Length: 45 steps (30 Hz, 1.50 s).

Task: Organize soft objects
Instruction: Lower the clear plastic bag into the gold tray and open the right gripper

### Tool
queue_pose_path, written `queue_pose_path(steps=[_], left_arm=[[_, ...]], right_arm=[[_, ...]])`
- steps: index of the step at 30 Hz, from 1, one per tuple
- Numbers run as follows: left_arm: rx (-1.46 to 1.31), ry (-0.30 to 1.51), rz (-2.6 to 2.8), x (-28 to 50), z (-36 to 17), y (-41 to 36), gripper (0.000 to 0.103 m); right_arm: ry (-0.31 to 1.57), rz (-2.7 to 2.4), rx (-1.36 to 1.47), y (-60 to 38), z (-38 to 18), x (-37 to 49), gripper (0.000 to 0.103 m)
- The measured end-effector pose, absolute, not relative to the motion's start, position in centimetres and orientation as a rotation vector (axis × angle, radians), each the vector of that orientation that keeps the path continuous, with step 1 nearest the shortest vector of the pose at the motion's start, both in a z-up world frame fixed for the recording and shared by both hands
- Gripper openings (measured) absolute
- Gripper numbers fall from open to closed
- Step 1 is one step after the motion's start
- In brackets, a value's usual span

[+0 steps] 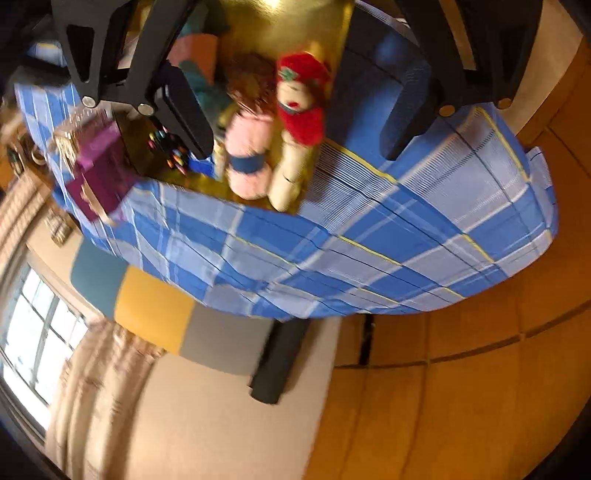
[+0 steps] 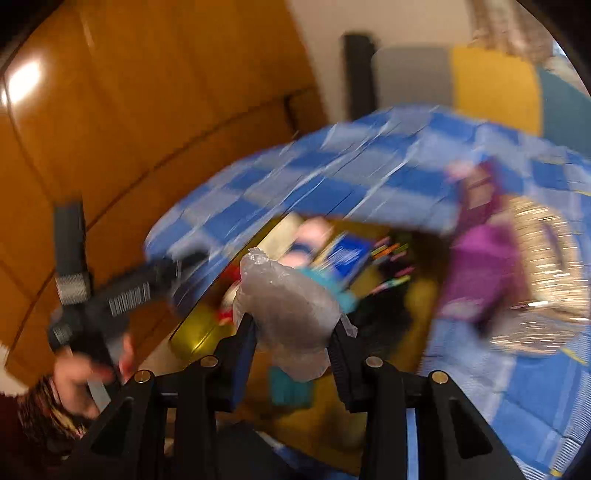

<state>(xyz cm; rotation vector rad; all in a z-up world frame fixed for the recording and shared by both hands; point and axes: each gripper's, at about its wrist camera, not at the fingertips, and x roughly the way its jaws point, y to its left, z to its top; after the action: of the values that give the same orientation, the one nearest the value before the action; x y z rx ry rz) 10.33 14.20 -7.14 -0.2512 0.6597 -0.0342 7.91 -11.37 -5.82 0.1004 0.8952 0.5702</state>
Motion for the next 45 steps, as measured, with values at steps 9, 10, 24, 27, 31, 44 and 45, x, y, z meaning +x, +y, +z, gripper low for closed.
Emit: queue_pose_path(steps=[9,10,24,27,31,44,45], left_arm=[[-0.312,0.643,0.017,10.4,-6.4,16.9,0.093],[-0.316,0.641,0.015,10.4,-6.4,16.9,0.093],[-0.323,0.642,0.014,10.2,-6.3,16.7,0.093],[-0.332,0.635,0.012,10.1,-6.3,16.6,0.093],[-0.321,0.622,0.015,9.8,-6.1,16.5,0.093],[-0.290,0.673,-0.086,9.6,-6.9,13.5,0.095],[-0.282,0.675,-0.112,9.5,-6.9,12.8,0.096]], right_arm=[[1.076,0.724,0.012,-2.8,-11.8,10.1,0.037],[1.091,0.738,-0.008,-1.9,-12.4,10.2,0.038],[1.162,0.752,0.048,-0.9,-13.4,10.8,0.058],[1.142,0.752,0.063,-2.1,-12.5,10.5,0.063],[1.155,0.732,0.088,-2.0,-12.8,10.9,0.065],[0.901,0.521,0.174,-10.6,-6.1,9.0,0.065],[0.893,0.499,0.175,-11.6,-5.9,8.7,0.065]])
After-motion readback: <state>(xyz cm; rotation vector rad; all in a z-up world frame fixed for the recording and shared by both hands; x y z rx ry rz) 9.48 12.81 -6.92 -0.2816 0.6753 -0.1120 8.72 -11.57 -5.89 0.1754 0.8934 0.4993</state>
